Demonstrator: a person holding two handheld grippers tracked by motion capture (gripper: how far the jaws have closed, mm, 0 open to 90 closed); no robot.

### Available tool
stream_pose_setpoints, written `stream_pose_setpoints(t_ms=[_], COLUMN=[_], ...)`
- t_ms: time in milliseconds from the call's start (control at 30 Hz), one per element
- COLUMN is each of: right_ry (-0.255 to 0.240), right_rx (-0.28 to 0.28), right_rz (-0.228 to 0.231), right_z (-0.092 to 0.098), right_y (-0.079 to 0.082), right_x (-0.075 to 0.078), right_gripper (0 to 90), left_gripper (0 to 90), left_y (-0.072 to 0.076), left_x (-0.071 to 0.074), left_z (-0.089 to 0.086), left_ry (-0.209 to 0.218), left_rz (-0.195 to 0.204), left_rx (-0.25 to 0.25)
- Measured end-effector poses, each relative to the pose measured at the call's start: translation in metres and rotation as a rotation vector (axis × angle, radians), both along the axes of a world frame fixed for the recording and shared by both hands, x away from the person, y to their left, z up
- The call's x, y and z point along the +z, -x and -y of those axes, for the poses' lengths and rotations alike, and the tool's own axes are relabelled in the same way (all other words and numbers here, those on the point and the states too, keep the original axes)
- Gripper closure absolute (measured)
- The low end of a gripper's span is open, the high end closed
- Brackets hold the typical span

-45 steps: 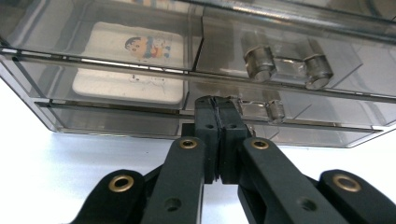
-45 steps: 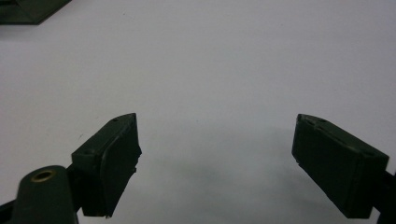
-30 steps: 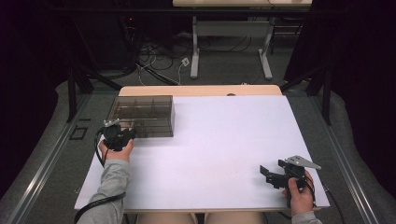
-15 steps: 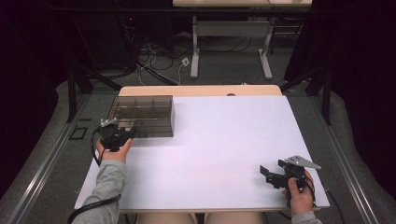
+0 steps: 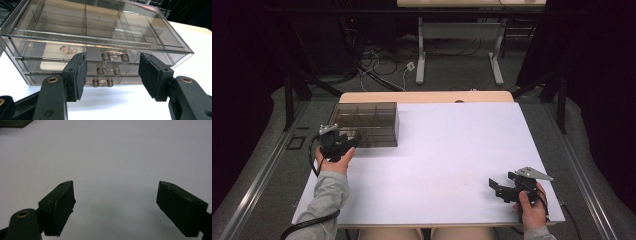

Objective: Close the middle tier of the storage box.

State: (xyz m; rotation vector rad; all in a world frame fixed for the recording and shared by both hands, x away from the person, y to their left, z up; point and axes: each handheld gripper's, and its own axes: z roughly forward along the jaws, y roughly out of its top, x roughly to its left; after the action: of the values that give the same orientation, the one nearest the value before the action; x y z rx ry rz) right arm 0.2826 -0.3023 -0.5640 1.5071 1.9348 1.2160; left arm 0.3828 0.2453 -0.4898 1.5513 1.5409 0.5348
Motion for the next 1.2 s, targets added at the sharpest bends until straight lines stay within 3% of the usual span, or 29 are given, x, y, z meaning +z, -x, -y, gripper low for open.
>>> stream_pose_setpoints(t_ms=[833,1100,1200], right_ry=[0.028,0.035,0.021], right_rx=[0.033,0.033,0.026], right_rz=[-0.016,-0.011,-0.016], right_z=[-0.006,-0.005,-0.006], right_y=[-0.001,-0.001,-0.001], right_x=[-0.003,-0.003,-0.003], right_gripper=[14.7,14.7,14.6], left_gripper=[35.5,34.1,33.3], left_y=[0.018,0.029,0.034], left_x=[0.013,0.015,0.016], left_z=[0.002,0.003,0.005], left_ry=[0.019,0.034,0.028], left_rz=[0.012,0.003,0.017], left_rx=[-0.061,-0.100,-0.110])
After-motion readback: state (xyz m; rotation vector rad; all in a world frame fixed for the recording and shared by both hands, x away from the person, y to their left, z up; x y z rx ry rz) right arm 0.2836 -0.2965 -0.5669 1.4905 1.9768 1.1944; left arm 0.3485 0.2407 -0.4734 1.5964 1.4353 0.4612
